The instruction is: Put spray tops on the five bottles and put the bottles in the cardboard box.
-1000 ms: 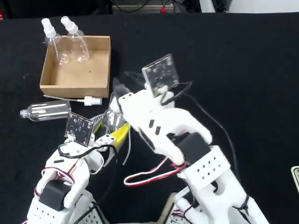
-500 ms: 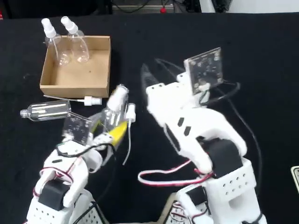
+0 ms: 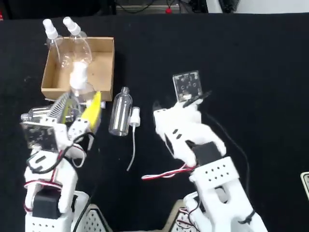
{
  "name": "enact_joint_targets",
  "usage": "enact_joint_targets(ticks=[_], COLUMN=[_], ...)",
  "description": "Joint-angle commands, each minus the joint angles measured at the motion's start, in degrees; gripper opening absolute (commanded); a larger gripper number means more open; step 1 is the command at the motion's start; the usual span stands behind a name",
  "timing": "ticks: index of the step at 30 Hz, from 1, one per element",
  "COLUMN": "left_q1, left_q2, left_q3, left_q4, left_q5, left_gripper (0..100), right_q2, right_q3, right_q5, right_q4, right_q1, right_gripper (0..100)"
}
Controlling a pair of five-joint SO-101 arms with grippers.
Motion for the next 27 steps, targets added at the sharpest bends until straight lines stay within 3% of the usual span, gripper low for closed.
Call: enact_joint_targets(ticks=[1,16,27], left_q1=[-4.6,-13.6,-14.8], left_q2=[7.4,53.7,71.5], left_q3=[-5.7,-12.2,-16.1], left_q4=[-8.0,-49.6,-62.2], left_q5=[-0.1,-0.1,-0.1], left_gripper=[13,13,13], right_q2=[-1.2,-1.2,-1.2], right_q3=[2.3,5.5,5.5], right_q5=[-0.1,0.0,0.3], right_q4=[-5.2,-7.6,-7.6], right_q1=[0.8,0.8,0.9], right_gripper=[9.8,9.9,9.9])
